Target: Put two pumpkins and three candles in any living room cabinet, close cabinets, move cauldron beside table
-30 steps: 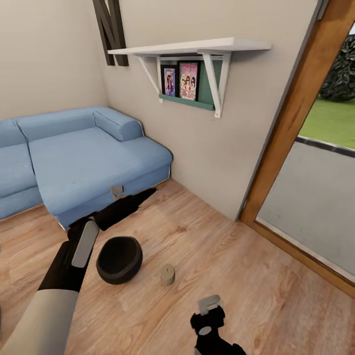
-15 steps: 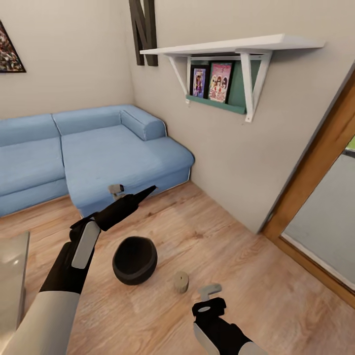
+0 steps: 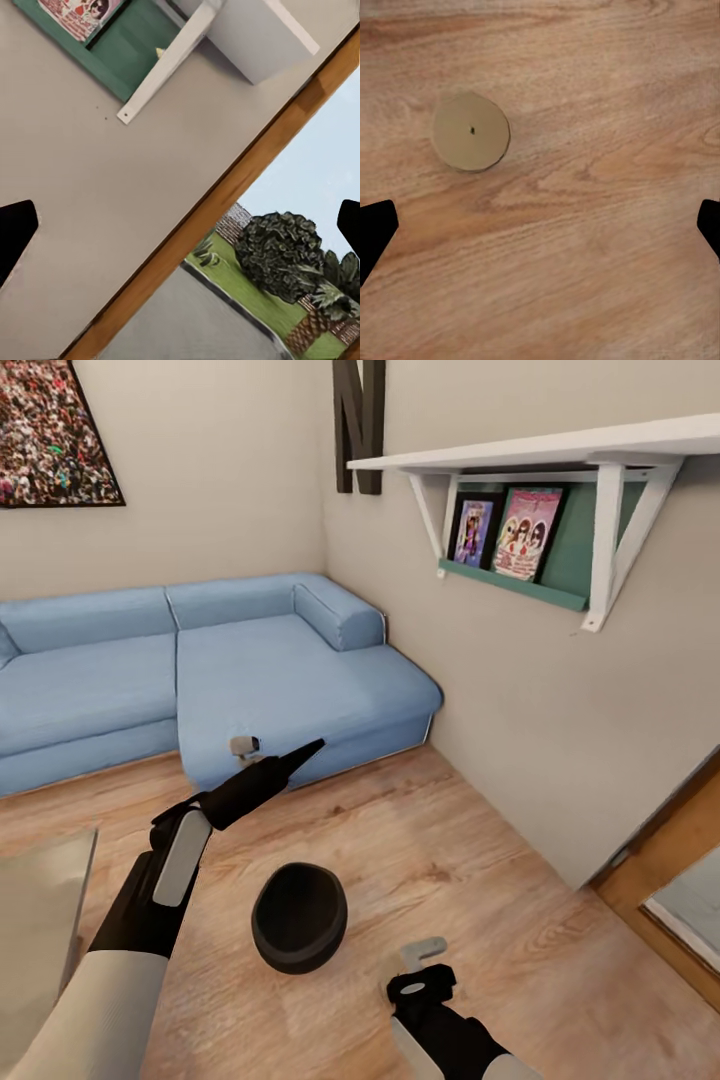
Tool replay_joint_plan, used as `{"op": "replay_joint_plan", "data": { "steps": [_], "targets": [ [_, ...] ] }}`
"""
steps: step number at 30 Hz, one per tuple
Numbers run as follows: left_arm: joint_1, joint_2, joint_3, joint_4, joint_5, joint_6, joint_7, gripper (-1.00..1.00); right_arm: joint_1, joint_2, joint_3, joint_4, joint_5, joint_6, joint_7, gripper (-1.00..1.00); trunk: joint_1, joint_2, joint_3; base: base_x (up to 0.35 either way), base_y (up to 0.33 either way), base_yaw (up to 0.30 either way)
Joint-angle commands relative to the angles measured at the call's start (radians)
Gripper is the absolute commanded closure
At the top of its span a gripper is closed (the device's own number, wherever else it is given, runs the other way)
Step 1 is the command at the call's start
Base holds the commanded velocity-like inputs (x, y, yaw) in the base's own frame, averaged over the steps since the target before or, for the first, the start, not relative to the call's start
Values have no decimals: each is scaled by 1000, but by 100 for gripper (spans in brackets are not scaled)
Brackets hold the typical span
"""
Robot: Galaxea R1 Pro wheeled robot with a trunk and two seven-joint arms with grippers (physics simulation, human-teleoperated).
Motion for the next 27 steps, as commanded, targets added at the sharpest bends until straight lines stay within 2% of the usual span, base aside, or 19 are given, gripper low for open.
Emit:
{"op": "replay_joint_plan", "data": {
  "steps": [1,6,9,12,18,27],
  "targets": [
    [0,0,0,0,0,-1,0,-100,0,1,1,0,1,1,2,-100,0,0,0,336,0,291],
    [1,0,-2,0,0,-2,-1,-100,2,1,13,-2,4,1,5,-100,0,0,0,329,0,291],
    [2,0,-2,0,0,-3,-1,-100,4,0,58,-3,5,-1,8,-100,0,0,0,199,0,182],
    [9,0,-2,0,1,-3,-2,-100,4,-2,83,-4,8,-7,19,-100,0,0,0,45,0,40],
    [12,-1,-2,0,1,-4,-3,-100,5,-7,91,-3,9,-42,24,-100,0,0,0,35,-20,4],
    [12,-2,-15,0,0,-2,-2,-100,6,-9,92,0,9,-55,24,-100,0,0,0,273,-145,0]
  ]
}}
